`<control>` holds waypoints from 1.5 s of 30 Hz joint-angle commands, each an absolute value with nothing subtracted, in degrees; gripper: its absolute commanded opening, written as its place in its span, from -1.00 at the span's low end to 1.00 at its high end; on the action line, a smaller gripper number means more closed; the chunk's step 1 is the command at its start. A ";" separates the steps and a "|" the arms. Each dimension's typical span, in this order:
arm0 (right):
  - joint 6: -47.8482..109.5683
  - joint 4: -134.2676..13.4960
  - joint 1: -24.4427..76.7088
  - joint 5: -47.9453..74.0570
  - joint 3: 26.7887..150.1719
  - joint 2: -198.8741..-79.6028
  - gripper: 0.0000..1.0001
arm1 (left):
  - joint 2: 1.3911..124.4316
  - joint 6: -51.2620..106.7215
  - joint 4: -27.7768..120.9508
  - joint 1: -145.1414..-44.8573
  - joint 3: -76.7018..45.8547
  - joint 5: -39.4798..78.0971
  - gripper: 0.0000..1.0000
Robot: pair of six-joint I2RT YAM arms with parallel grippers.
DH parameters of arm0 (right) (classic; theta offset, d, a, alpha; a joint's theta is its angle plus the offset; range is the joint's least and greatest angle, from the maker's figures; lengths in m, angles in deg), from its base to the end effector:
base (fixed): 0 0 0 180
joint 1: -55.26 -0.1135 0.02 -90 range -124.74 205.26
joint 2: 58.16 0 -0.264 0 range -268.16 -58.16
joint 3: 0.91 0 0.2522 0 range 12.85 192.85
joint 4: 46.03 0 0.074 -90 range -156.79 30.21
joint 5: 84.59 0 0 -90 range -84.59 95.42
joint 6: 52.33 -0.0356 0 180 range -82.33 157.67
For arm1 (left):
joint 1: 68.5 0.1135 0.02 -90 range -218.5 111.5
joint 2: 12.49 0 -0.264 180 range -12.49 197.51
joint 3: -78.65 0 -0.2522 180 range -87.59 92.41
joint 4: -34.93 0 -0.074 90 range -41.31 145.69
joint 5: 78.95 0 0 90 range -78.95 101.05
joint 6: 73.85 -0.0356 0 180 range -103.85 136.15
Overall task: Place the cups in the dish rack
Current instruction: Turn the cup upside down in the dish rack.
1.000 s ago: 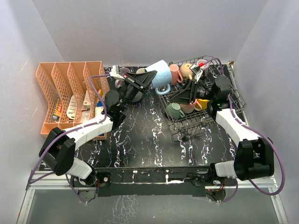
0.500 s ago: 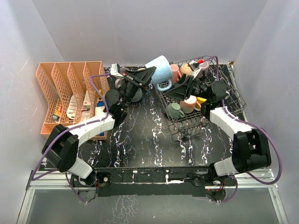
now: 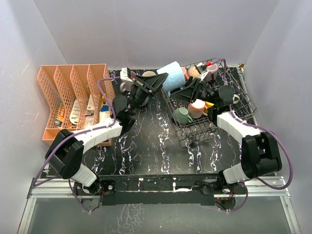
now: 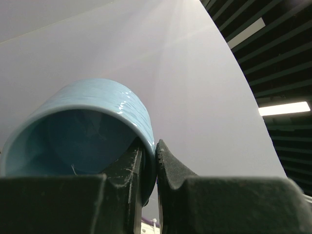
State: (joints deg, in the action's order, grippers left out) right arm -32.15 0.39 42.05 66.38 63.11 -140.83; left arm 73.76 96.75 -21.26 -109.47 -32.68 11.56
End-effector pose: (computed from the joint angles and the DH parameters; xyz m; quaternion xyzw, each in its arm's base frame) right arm 0.2908 0.1002 0.3372 -0.1712 0.5980 0.6853 0.3787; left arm 0.2481 -0.2158 0.3692 -0.1432 0.4093 -0.7874 0.4381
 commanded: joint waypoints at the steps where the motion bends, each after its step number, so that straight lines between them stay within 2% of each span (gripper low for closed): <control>1: -32.45 2.39 41.44 64.75 64.98 -140.74 0.33 | 73.07 98.28 -31.98 -110.18 -27.85 11.23 -1.00; 4: -32.41 1.34 41.38 64.74 64.46 -140.62 0.25 | 73.28 98.01 -31.98 -110.48 -27.83 11.37 -1.00; 6: -32.45 1.12 41.37 64.63 64.27 -140.60 0.13 | 73.32 97.82 -31.99 -110.76 -28.15 11.48 -1.00; 9: -32.35 0.49 41.40 64.54 64.11 -140.59 -0.30 | 73.08 97.86 -32.53 -110.95 -29.13 11.26 -1.00; 11: -32.36 0.08 41.38 64.56 63.84 -140.59 -0.72 | 72.79 97.85 -32.97 -110.95 -30.11 10.92 -1.00; 12: -32.33 -0.04 41.37 64.52 63.68 -140.59 -0.83 | 72.60 97.88 -33.18 -110.95 -30.64 10.69 -1.00; 17: -31.69 -0.20 41.53 64.62 62.41 -139.85 -0.84 | 70.79 97.32 -33.74 -110.95 -33.93 9.74 -0.99; 21: -30.81 -0.88 42.18 64.91 62.15 -138.92 -0.85 | 67.89 96.11 -33.33 -110.96 -39.73 6.97 -0.27; 24: -29.56 -2.06 42.96 65.11 61.93 -138.27 -0.85 | 66.19 95.46 -33.86 -110.99 -45.07 4.71 0.04; 27: -27.63 -3.54 43.50 65.43 61.26 -137.74 -0.85 | 63.01 95.07 -34.04 -110.95 -49.99 2.94 0.21; 31: -23.75 -6.13 44.25 66.18 61.14 -137.52 -0.85 | 58.96 92.74 -30.39 -110.94 -55.12 1.85 0.26; 34: -19.76 -9.16 45.38 67.11 62.48 -137.65 -0.85 | 53.32 89.11 -21.96 -110.93 -59.19 0.79 0.26; 37: -13.48 -15.07 47.01 68.31 65.02 -138.19 -0.85 | 44.72 84.71 -5.90 -110.81 -62.53 -1.22 0.31; 41: -1.27 -26.68 48.71 67.94 70.01 -140.26 -0.85 | 33.55 75.95 15.58 -110.51 -63.97 -3.46 0.61; 45: 11.73 -37.38 49.10 64.12 76.04 -144.17 -0.85 | 26.30 68.89 29.92 -110.42 -63.25 -3.24 0.86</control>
